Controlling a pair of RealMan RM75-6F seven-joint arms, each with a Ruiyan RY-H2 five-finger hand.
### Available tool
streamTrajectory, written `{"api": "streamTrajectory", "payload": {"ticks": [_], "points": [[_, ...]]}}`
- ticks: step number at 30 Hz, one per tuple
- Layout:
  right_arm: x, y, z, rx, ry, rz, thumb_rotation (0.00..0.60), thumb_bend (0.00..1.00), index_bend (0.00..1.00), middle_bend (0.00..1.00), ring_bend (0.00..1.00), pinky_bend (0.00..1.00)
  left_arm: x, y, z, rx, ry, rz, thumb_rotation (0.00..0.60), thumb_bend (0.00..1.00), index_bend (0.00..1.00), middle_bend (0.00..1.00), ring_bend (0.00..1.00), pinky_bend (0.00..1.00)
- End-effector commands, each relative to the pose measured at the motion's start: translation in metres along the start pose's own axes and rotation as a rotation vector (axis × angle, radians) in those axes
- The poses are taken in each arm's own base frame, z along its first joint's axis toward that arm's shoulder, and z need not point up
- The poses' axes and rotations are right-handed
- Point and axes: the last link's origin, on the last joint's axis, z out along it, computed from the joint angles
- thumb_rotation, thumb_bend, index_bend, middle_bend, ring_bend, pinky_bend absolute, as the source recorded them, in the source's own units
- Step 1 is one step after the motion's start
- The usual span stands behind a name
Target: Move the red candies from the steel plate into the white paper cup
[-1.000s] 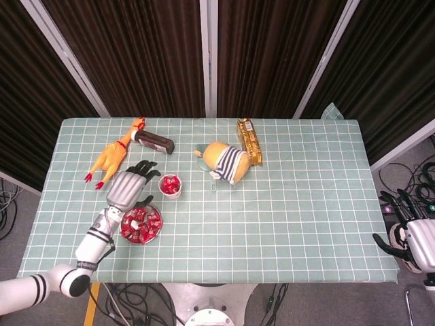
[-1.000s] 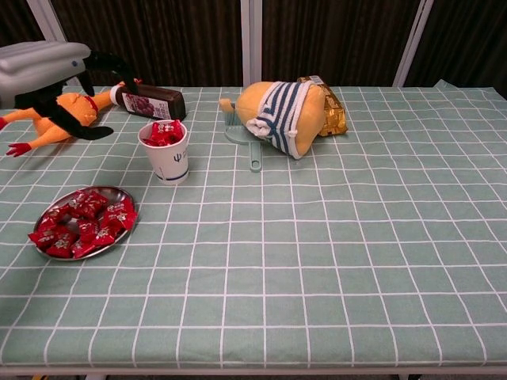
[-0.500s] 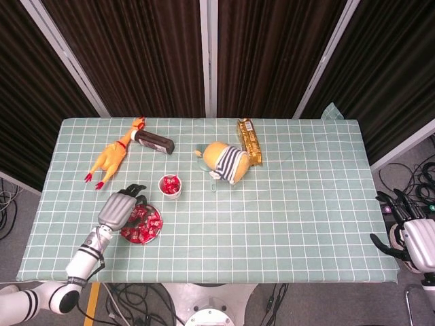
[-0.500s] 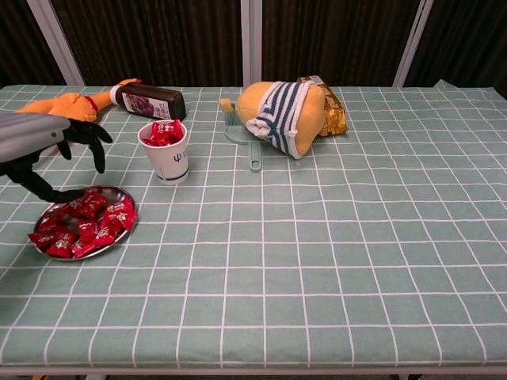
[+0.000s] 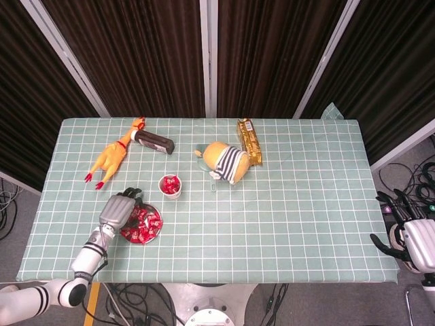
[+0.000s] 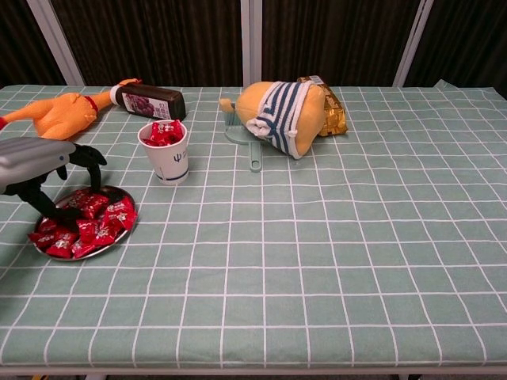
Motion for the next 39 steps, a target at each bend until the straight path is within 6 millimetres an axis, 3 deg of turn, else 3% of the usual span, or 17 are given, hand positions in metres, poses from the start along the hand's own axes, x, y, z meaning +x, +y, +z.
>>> {"api": "streamTrajectory", "payload": {"ticks": [1,18,32,39], "points": [[-0.0001,0.0002,-0.0004,-0.001,0.000,0.001,0.600,0.21,0.08,0.20,0.00,0.15,-0.0003,0.0007,0.0004,-0.002,0.002,0.007,0.600,0.31,0.48,0.24,0.15,0.33],[0.0001,0.0012,0.0001,-0.006,-0.002,-0.001,0.600,0.21,0.08,0.20,0.00,0.15,-0.0031,0.0029,0.0046,-0.002,-0.009,0.014,0.600,0.31,0.46,0.24,0.15,0.33],[0.0009,0.0004,-0.0001,-0.008,-0.001,-0.005,0.600,0.21,0.08,0.20,0.00,0.15,-0.0049,0.0024,0.0067,-0.004,-0.001,0.002,0.600,0.32,0.60,0.26,0.15,0.33],[0.0011,-0.0005,0.0003,-0.006,0.000,-0.005,0.600,0.21,0.08,0.20,0.00,0.15,-0.0021,0.0018,0.0026,-0.008,0.013,-0.019,0.600,0.38,0.64,0.28,0.15,0.33]]}}
